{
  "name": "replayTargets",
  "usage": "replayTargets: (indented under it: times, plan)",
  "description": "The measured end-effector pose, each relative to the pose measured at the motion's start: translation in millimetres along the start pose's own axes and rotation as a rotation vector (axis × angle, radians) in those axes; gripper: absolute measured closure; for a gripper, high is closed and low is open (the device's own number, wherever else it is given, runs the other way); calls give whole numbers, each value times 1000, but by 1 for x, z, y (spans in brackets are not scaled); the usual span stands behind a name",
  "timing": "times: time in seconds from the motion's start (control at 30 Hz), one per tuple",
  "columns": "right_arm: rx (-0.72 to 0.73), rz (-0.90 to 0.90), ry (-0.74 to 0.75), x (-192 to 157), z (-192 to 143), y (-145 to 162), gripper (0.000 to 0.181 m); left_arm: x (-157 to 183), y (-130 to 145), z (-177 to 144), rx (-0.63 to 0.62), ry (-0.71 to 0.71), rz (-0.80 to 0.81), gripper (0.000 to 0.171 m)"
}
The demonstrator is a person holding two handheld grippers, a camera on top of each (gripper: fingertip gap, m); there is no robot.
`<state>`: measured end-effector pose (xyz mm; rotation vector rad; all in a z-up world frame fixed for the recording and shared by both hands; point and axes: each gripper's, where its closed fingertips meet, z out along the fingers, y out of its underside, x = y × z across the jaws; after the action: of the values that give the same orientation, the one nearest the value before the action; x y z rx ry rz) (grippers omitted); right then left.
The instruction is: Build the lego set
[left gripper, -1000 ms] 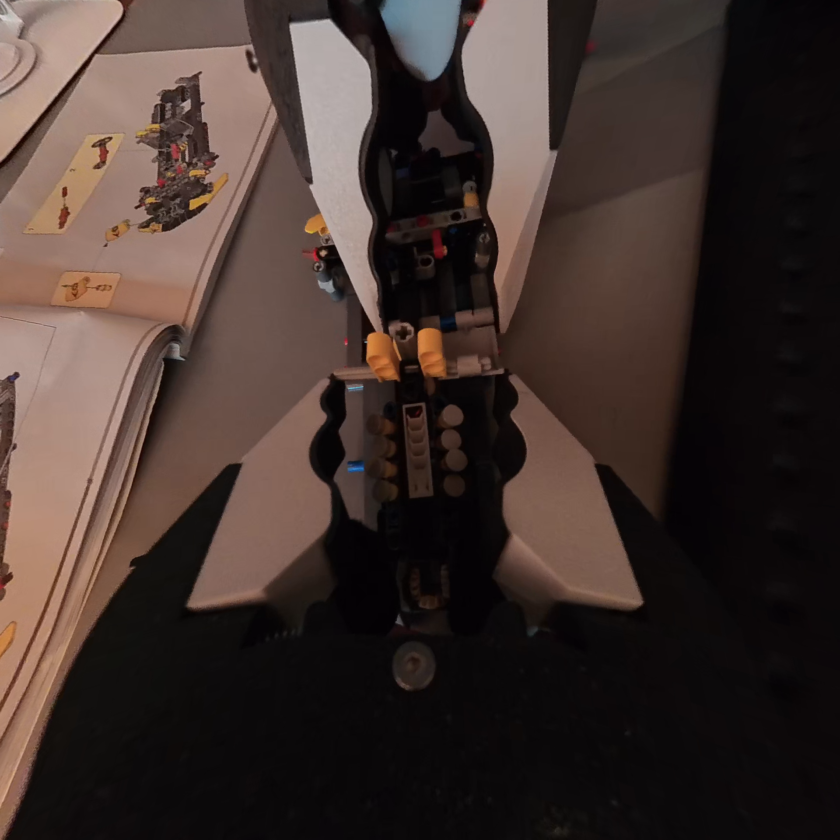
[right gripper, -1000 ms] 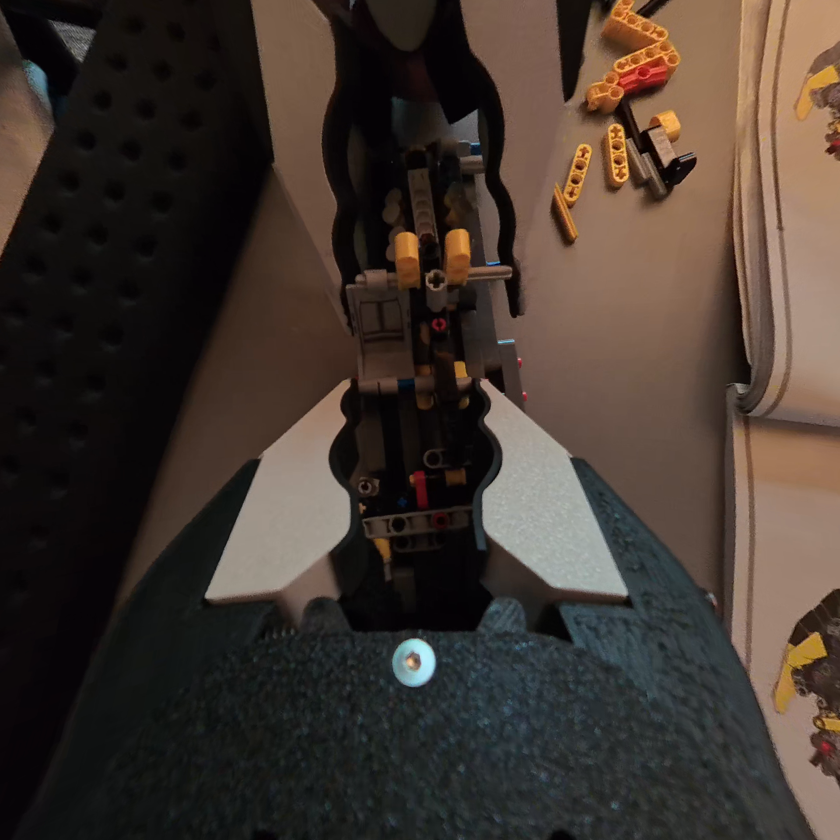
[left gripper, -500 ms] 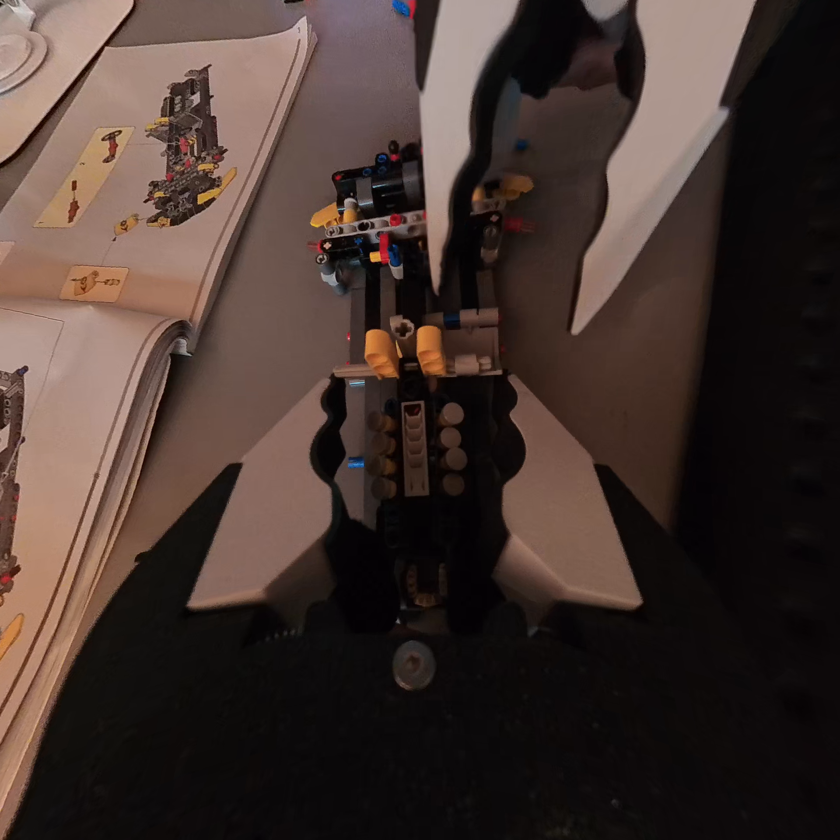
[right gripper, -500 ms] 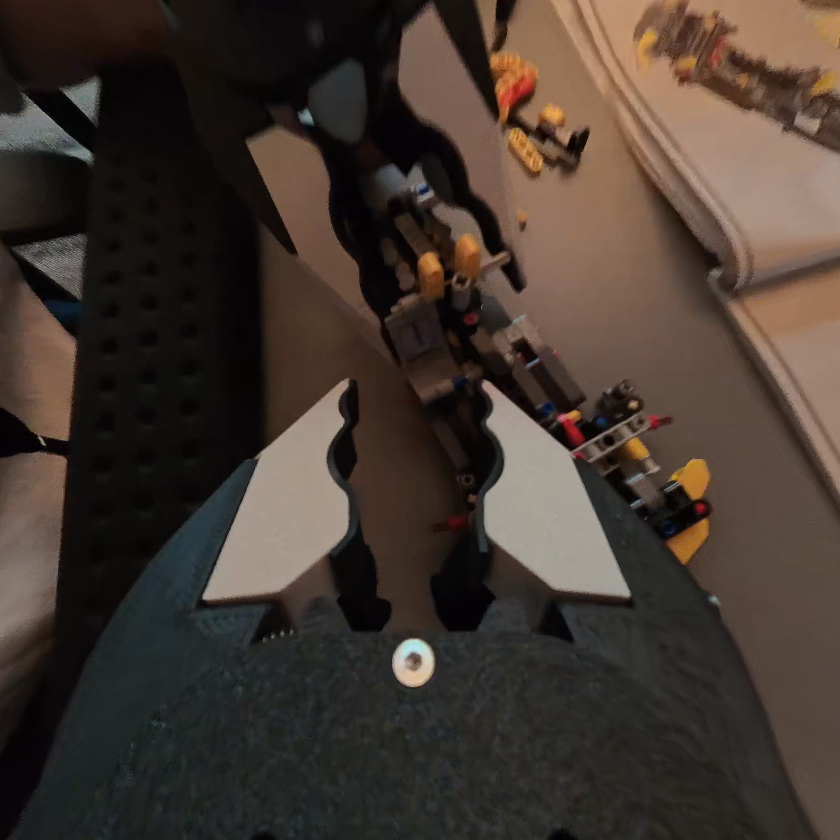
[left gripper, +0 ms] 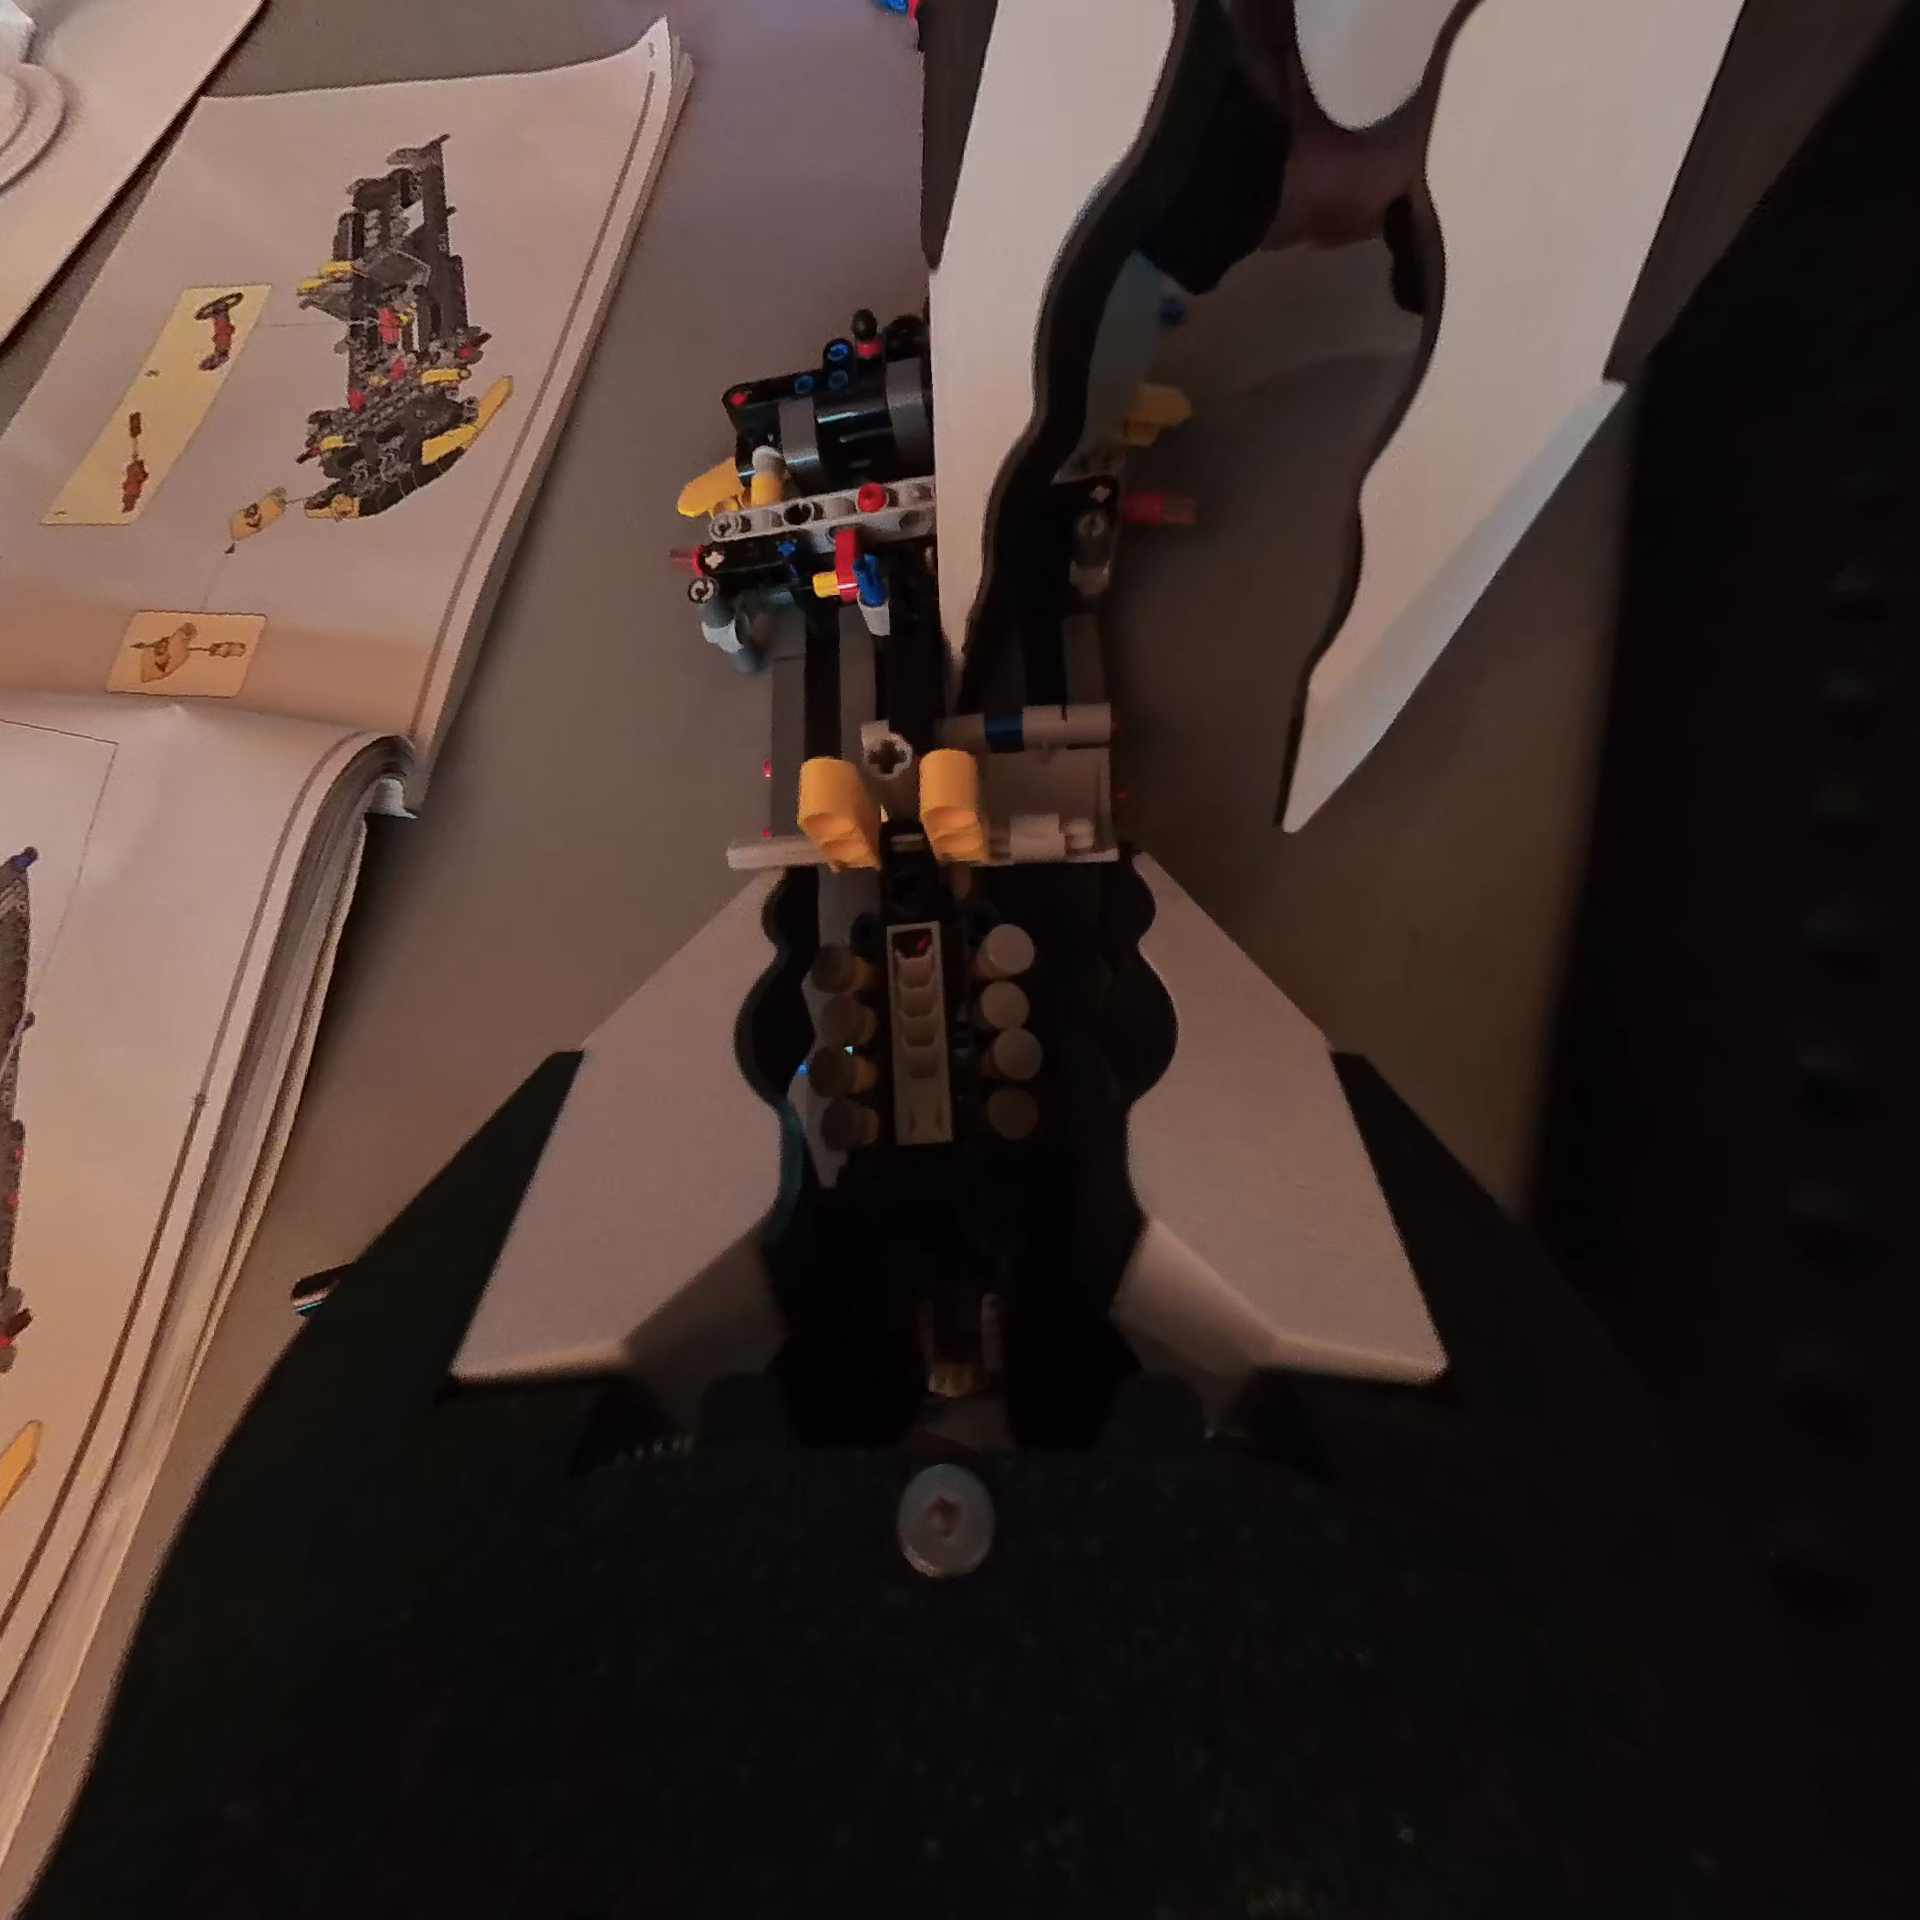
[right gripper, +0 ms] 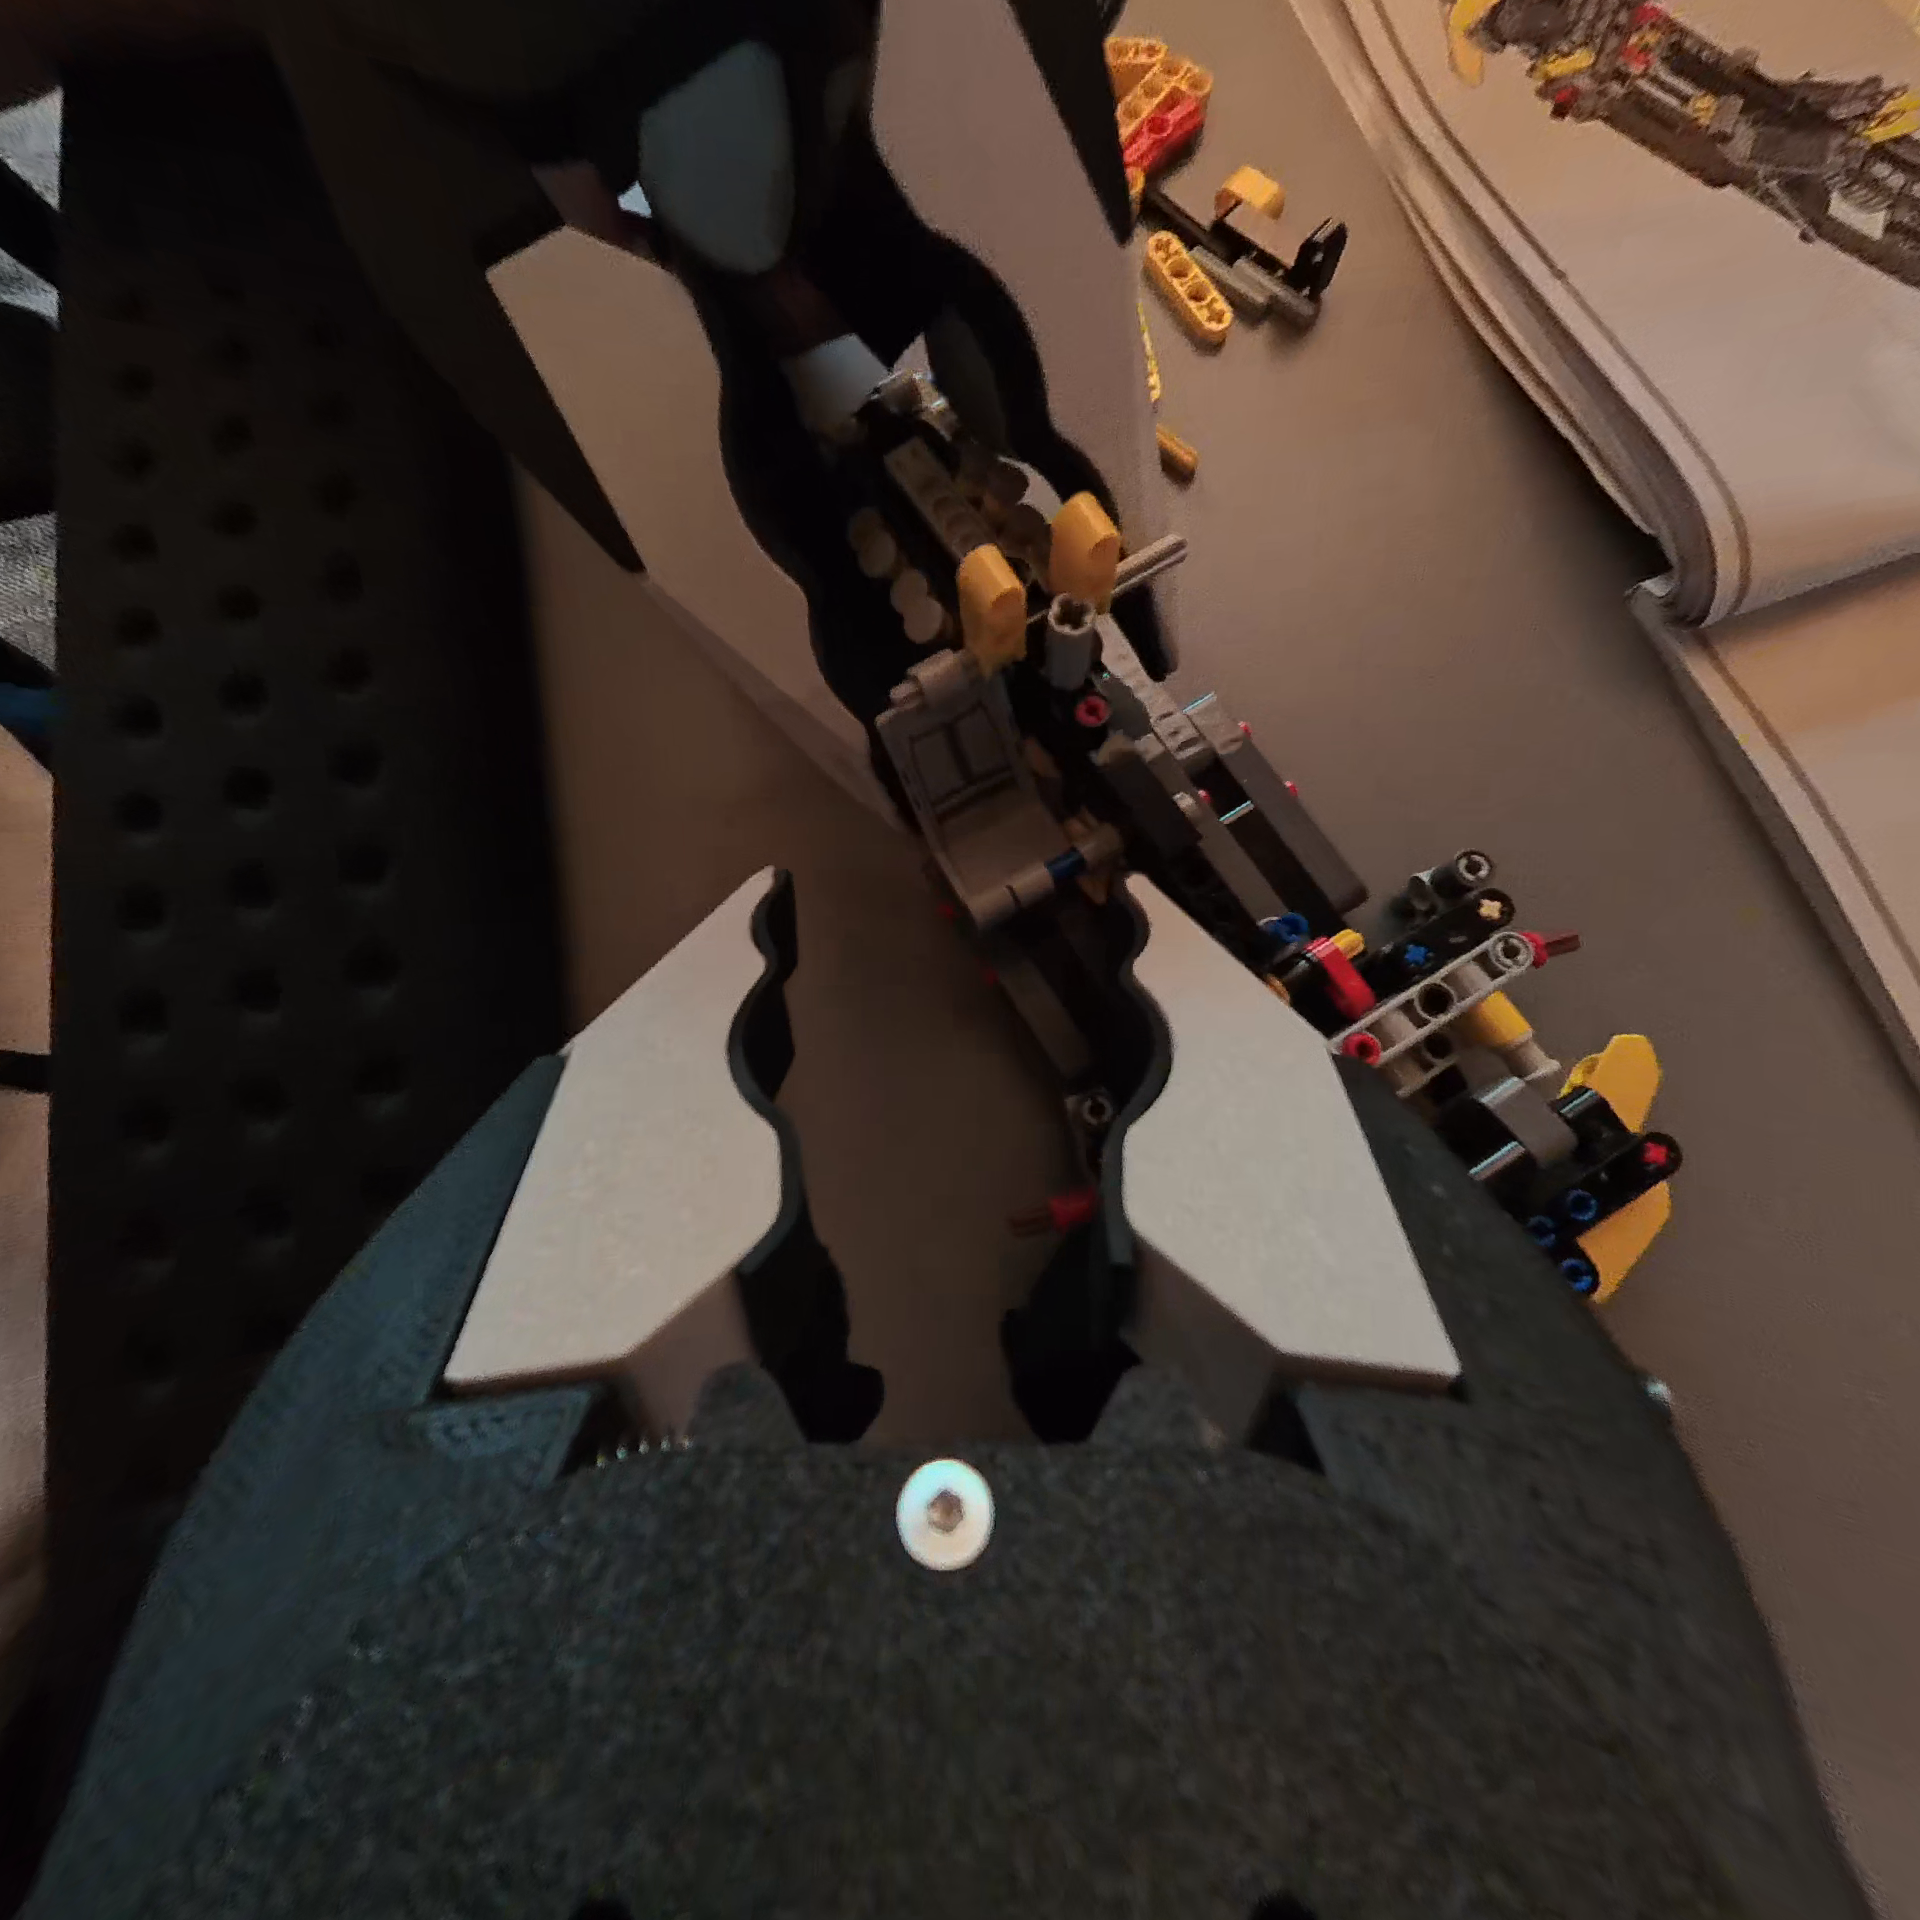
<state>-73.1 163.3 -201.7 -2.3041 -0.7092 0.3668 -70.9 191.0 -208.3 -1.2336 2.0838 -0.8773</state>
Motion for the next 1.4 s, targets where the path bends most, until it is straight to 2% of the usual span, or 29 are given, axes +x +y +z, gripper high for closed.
replayTargets:
  times: [0.13, 0.2, 0.33, 0.47, 0.57, 0.7, 0.83, 0.97, 1.17, 1.3, 1.4]
  plan:
    - [87, 58, -75, -6, -4, -11, 128, 0, 0, 0, -3, 4, -2, 120]
    - [71, 68, -68, -5, -4, -10, 130, 1, 0, 0, -4, 5, -2, 120]
    - [-37, 19, 57, 7, -3, 1, 128, 0, 0, 0, -4, 5, -3, 121]
    - [-106, 20, 77, 4, 5, 8, 123, 1, 0, 0, -5, 5, -3, 121]
    - [-90, 51, 66, 4, 5, 5, 123, 1, 1, 0, -6, 4, -1, 121]
    - [-4, 136, -30, -2, 1, -4, 122, 2, 1, 0, -6, 11, -1, 122]
    - [50, 175, -77, -2, -2, -8, 128, 2, 1, 0, -7, 11, -3, 122]
    - [34, 160, -54, 0, -2, -7, 129, 1, 1, 1, -5, 10, -3, 122]
    - [-73, 41, 62, 6, 1, 3, 129, 1, 1, 1, -5, 12, -4, 122]
    - [-135, -125, 35, 10, -11, 5, 128, 1, 1, 1, -5, 12, -2, 122]
    - [-151, -303, 41, 21, -20, -9, 124, 1, 1, 1, -5, 10, -1, 122]
